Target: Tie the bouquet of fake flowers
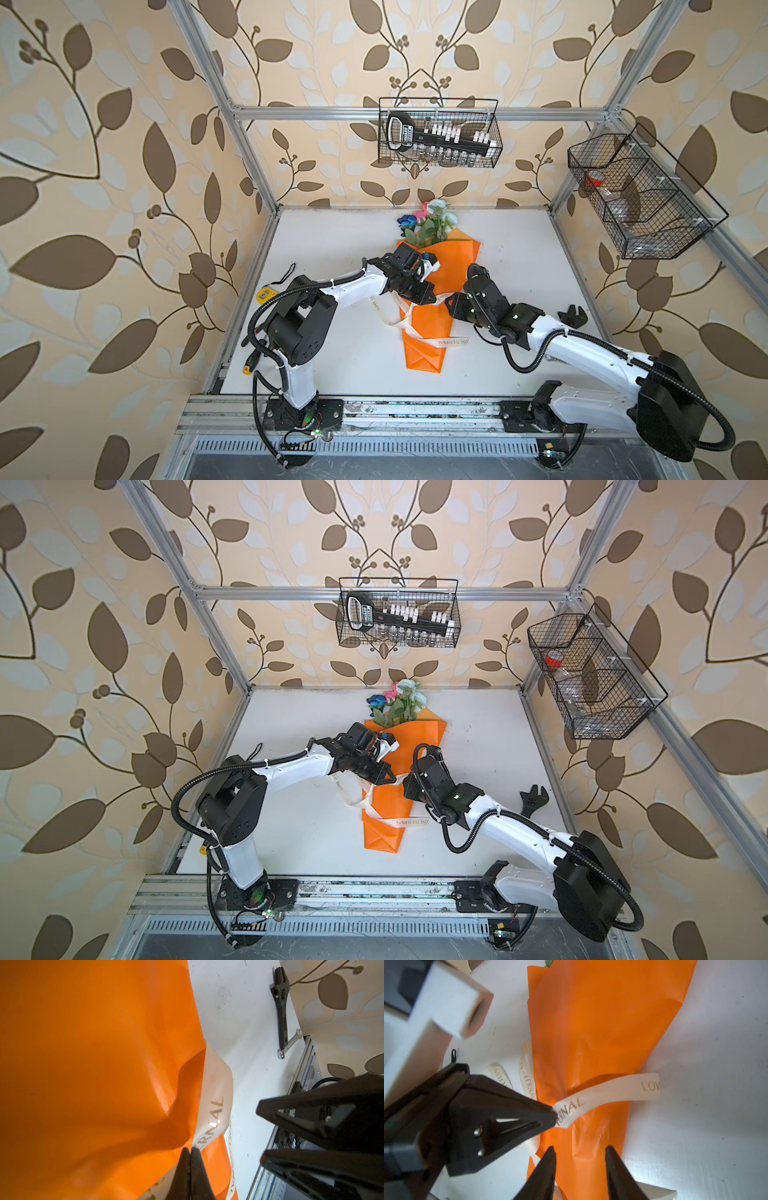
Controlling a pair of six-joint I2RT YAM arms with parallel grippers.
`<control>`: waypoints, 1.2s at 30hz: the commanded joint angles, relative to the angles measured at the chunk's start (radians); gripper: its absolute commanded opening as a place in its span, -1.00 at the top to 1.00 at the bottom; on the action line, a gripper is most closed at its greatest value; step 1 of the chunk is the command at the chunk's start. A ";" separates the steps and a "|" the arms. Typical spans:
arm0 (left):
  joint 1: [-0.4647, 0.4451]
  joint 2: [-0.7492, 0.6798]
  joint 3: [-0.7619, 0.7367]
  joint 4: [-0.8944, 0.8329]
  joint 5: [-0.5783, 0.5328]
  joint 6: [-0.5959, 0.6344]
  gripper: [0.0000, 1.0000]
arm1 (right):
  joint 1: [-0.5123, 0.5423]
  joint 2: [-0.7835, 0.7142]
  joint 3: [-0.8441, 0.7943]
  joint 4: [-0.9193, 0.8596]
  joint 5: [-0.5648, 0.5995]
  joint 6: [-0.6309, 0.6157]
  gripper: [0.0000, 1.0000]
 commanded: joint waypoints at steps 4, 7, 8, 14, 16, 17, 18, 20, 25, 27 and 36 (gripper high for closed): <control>-0.012 -0.015 0.021 0.017 0.016 -0.006 1.00 | 0.039 -0.135 -0.165 -0.176 -0.030 0.183 -0.01; -0.011 -0.015 0.020 0.013 0.012 -0.004 1.00 | 0.035 -0.168 -0.245 -0.129 -0.051 0.268 -0.26; -0.012 -0.015 0.020 0.008 0.010 -0.001 1.00 | 0.035 -0.164 -0.254 -0.107 -0.070 0.287 -0.44; -0.012 -0.027 0.014 0.000 0.005 0.003 1.00 | 0.011 -0.109 -0.294 0.067 -0.229 0.362 -0.79; -0.012 -0.029 0.010 0.003 0.006 0.002 1.00 | -0.009 -0.102 -0.325 0.112 -0.265 0.387 -0.80; -0.012 -0.028 0.011 0.004 0.005 0.003 1.00 | -0.024 -0.099 -0.346 0.146 -0.293 0.402 -0.79; -0.012 -0.028 0.011 0.004 0.004 0.003 1.00 | -0.026 -0.097 -0.365 0.181 -0.311 0.416 -0.77; -0.011 -0.028 0.008 0.002 0.003 0.004 1.00 | -0.051 -0.088 -0.402 0.266 -0.345 0.441 -0.70; -0.012 -0.035 -0.011 0.017 0.008 -0.001 1.00 | -0.060 -0.039 -0.388 0.336 -0.348 0.441 -0.39; -0.011 -0.037 -0.016 0.022 0.008 -0.003 1.00 | -0.065 -0.020 -0.384 0.353 -0.346 0.443 -0.20; -0.012 -0.033 -0.025 0.037 0.009 -0.014 1.00 | -0.075 0.006 -0.396 0.459 -0.336 0.450 0.35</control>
